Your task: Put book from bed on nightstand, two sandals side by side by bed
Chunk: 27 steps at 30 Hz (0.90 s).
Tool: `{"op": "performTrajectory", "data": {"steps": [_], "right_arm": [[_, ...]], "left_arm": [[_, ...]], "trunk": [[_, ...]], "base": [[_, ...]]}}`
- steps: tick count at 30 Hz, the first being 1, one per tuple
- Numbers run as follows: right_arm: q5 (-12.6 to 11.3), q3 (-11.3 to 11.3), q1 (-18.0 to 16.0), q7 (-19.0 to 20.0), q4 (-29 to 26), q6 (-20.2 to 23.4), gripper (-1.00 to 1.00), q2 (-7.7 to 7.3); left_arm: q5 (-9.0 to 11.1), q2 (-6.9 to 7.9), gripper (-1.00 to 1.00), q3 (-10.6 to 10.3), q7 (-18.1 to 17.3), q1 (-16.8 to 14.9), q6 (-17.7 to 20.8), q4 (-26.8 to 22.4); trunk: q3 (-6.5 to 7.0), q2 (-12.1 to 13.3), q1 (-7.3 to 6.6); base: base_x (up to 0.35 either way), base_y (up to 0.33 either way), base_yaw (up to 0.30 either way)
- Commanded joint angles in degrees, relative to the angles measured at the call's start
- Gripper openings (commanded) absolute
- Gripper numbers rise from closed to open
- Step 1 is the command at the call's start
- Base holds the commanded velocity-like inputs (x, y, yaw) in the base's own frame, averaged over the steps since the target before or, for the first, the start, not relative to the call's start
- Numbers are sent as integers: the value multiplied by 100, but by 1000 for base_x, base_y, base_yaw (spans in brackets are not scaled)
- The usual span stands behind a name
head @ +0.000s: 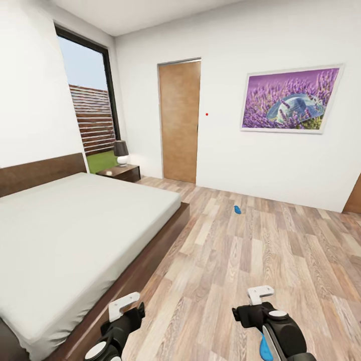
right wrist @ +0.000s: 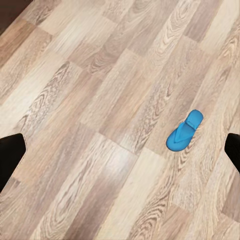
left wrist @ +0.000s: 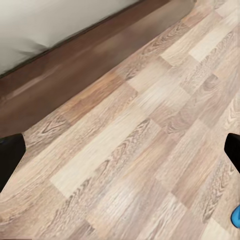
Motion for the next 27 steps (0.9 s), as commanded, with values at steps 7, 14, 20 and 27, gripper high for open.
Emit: {"op": "performTrajectory", "data": {"steps": [7,14,20,27], "right_arm": [[35,-13,6,225,-175,53,100,-64],[33,-109,14,630,-289,66,100,-175],[33,-185,15,809,-316,69,100,-218],[38,-246,12,949,-334,71,100,-249]], "left_arm": [[78,-16,100,-90,98,-14,11,-24],[86,-25,100,-343,125,-33,7,-31],[91,-28,100,-430,134,-39,6,-32],[100,-29,100,-492,136,-43,6,-34]], "trunk": [[-5,-3,0],[-5,-3,0],[-5,-3,0],[-5,-3,0]], "base": [[0,0,296],[0,0,291],[0,0,210],[0,0,153]]}}
